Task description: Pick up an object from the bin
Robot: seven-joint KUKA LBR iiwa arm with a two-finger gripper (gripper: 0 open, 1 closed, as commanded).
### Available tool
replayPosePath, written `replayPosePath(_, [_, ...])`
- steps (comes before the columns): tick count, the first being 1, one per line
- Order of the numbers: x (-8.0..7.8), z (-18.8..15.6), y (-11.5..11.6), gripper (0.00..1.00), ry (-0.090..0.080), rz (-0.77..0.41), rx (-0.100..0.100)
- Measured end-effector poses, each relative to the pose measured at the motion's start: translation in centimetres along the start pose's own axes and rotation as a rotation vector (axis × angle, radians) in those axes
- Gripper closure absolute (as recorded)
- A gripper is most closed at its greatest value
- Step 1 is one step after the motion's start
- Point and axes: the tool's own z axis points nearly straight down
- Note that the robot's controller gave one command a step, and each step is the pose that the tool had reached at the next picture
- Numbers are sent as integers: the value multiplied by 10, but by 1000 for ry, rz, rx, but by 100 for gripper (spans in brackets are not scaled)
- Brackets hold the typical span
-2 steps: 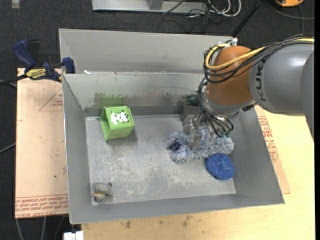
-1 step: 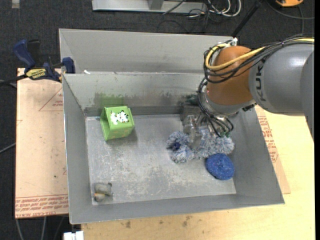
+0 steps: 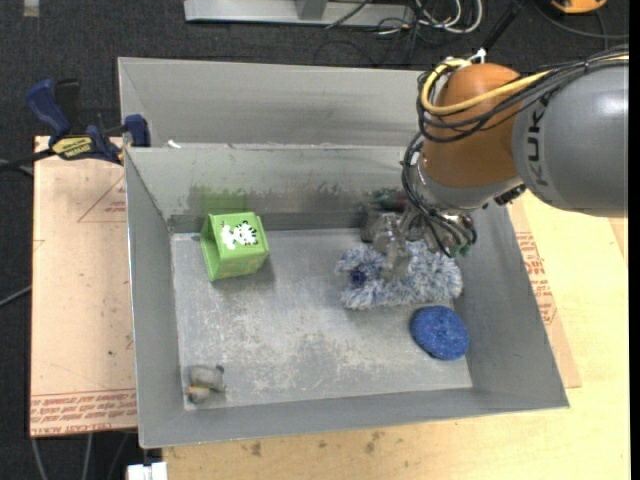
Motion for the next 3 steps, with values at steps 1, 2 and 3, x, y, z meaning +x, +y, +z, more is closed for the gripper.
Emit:
replayPosePath(1, [-3,-30,-5,100,-14,-20,3])
replayPosePath(2, [-2,-27,-6,100,-14,-24,3])
replayPosePath(3, [24,-35,2,100,-3,-87,2])
